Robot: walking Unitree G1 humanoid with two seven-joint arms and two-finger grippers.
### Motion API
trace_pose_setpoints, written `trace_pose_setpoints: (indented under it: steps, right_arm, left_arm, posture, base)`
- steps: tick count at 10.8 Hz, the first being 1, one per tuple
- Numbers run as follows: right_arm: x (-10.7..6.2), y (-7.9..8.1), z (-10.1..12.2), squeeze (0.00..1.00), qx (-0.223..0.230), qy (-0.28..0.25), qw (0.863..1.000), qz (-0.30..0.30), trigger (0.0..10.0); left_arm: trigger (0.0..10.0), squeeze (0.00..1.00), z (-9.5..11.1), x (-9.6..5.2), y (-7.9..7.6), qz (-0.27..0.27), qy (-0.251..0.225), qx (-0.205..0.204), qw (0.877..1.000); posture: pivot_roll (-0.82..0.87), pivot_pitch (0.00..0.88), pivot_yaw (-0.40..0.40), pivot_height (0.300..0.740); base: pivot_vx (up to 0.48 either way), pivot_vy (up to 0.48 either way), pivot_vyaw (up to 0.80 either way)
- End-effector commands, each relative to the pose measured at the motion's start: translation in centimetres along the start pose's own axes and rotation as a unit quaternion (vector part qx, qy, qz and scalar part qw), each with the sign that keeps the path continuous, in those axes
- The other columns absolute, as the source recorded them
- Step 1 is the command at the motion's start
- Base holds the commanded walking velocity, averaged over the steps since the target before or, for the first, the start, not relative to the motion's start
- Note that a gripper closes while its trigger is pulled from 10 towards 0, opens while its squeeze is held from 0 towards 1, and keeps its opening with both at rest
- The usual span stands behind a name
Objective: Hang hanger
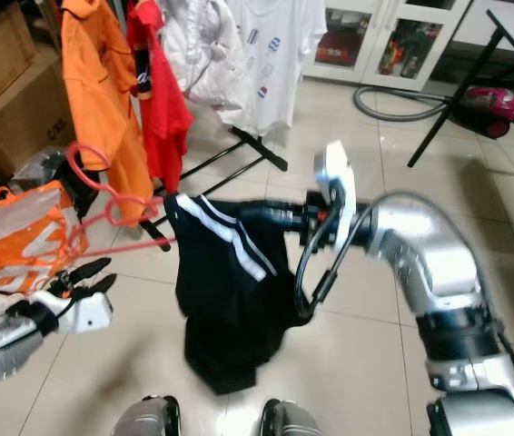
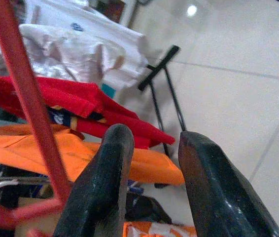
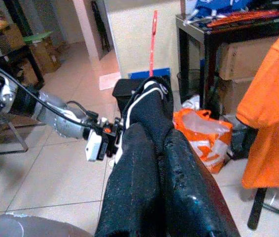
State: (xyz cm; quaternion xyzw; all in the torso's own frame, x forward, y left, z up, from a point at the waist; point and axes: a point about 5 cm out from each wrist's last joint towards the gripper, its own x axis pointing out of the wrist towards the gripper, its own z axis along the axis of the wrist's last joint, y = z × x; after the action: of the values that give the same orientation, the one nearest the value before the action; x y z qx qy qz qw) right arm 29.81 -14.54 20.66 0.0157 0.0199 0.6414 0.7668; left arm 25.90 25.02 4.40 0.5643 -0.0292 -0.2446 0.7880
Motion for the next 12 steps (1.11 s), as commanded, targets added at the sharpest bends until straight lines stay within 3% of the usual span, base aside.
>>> trace_pose_setpoints:
  steps: [1, 3, 4, 5, 7, 8, 10, 12]
  right_arm:
    - [0.3, 0.4, 1.7, 0.0, -0.03, -0.025, 0.999, 0.017, 0.0]
    - [1.0, 0.7, 3.1, 0.0, -0.026, -0.07, 0.997, 0.018, 0.0]
    - [1.2, 1.4, 4.2, 0.0, -0.024, -0.091, 0.995, 0.036, 0.0]
    - [1.2, 1.6, 4.4, 0.0, -0.024, -0.093, 0.995, 0.04, 0.0]
    - [0.9, 1.8, 5.0, 0.0, -0.031, -0.085, 0.995, 0.051, 0.0]
    - [0.5, 1.9, 4.8, 0.0, -0.038, -0.067, 0.996, 0.052, 0.0]
    - [0.6, 2.0, 4.4, 0.0, -0.035, -0.06, 0.996, 0.053, 0.0]
    - [0.7, 2.1, 4.6, 0.0, -0.037, -0.059, 0.996, 0.061, 0.0]
  left_arm:
    - [10.0, 1.0, 0.0, -0.2, -0.4, 0.018, 0.002, -0.019, 1.0]
    - [10.0, 1.0, 0.5, 0.7, -0.3, 0.075, 0.019, -0.098, 0.992]
    - [10.0, 1.0, 2.0, 2.2, 0.4, 0.117, -0.012, -0.157, 0.981]
    - [10.0, 1.0, 2.3, 2.5, 0.7, 0.126, -0.02, -0.164, 0.978]
    - [10.0, 1.0, 3.2, 2.9, 0.9, 0.092, -0.063, -0.124, 0.986]
    - [10.0, 0.0, 3.2, 2.5, 1.5, 0.064, -0.087, -0.086, 0.99]
    - [10.0, 0.0, 3.0, 2.1, 1.2, 0.03, -0.099, -0.058, 0.993]
    - [10.0, 0.0, 3.4, 1.5, 0.0, -0.018, -0.126, -0.024, 0.992]
  posture:
    - [0.0, 0.158, -0.015, 0.74]
    - [0.0, 0.164, -0.026, 0.74]
    - [-0.01, 0.173, -0.04, 0.74]
    - [-0.02, 0.174, -0.04, 0.74]
    - [-0.02, 0.179, -0.042, 0.74]
    - [-0.03, 0.185, -0.037, 0.74]
    - [-0.02, 0.189, -0.036, 0.74]
    - [-0.03, 0.194, -0.036, 0.74]
  base:
    - [0.0, 0.0, 0.0]
    - [0.0, 0.0, 0.0]
    - [0.0, 0.0, 0.0]
    - [0.0, 0.0, 0.0]
    - [0.0, 0.0, 0.0]
    - [0.0, 0.0, 0.0]
    - [0.0, 0.0, 0.0]
    - [0.0, 0.0, 0.0]
